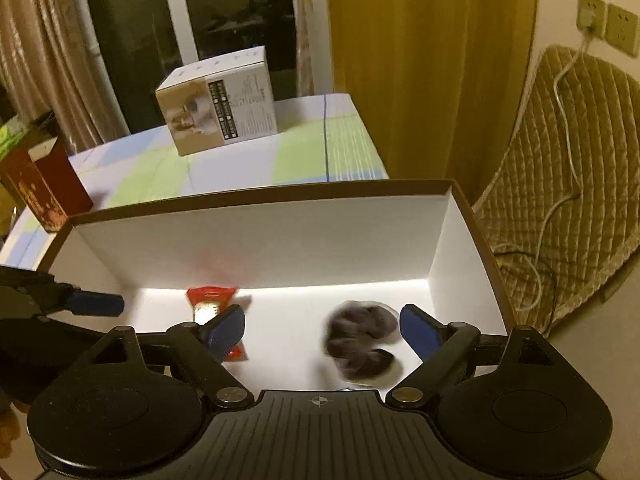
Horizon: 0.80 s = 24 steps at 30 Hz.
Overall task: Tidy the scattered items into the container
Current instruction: 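Release the candy packet and scrunchie into the box by opening both grippers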
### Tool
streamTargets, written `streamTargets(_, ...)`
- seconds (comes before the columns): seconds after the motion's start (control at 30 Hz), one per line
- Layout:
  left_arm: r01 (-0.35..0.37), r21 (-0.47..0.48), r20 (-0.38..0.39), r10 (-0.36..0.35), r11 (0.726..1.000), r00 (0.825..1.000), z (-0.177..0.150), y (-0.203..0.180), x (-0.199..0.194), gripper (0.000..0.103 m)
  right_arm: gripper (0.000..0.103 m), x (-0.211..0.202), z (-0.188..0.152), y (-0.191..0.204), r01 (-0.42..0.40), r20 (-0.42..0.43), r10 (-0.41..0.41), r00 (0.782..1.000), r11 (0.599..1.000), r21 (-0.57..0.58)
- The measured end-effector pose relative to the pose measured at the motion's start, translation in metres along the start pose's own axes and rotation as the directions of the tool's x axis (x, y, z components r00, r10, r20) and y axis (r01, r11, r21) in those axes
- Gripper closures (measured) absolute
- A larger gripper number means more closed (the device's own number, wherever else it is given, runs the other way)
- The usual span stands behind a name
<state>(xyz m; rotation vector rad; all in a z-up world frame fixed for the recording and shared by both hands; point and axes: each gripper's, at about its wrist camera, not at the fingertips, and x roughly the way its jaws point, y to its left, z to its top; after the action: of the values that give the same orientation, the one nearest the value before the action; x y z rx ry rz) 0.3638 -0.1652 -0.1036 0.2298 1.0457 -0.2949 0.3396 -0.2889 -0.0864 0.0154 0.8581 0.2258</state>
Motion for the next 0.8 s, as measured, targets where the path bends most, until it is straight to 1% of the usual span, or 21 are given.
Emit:
streamTargets(0.1,-0.008,0.004,0.006,0.008,1.0,1.0,0.0,-0.001,-0.004,0.034,0.013,-0.003,0.0,-0.001,0.017,0.002,-0.017,1.0,1.0,-0.012)
streamTargets(0.2,-0.018,0.008,0.011,0.017,1.0,1.0,-0.001,-0.001,-0.009,0.033,0.013,-0.007,-0.002,-0.005,0.017,-0.001,-0.017,1.0,1.0,0.007)
streamTargets(0.43,-0.029,-0.011,0.017,0.029,1.0,0.999,-0.003,0.002,-0.022,0.029,0.013,-0.018,-0.005,-0.011,0.019,-0.01,-0.019,1.0,1.0,0.012)
streamTargets(0.6,-0.036,-0.035,0.03,0.037,0.999,0.999,-0.006,0.003,-0.037,0.02,0.013,-0.029,-0.013,-0.011,0.01,-0.003,-0.01,1.0,1.0,0.009)
streamTargets(0.67,-0.033,-0.042,0.036,0.035,0.999,0.999,-0.008,0.003,-0.044,0.018,0.007,-0.035,-0.017,-0.01,0.01,0.006,-0.01,1.0,1.0,0.004)
streamTargets(0.7,-0.033,-0.046,0.04,0.035,0.998,0.999,-0.01,0.002,-0.048,0.016,0.0,-0.039,-0.019,-0.01,0.013,0.022,-0.013,1.0,1.0,0.002)
streamTargets(0.8,-0.04,-0.058,0.057,0.043,0.997,0.997,-0.016,0.001,-0.061,0.013,0.0,-0.055,-0.024,-0.007,-0.011,0.08,0.011,0.997,1.0,-0.005)
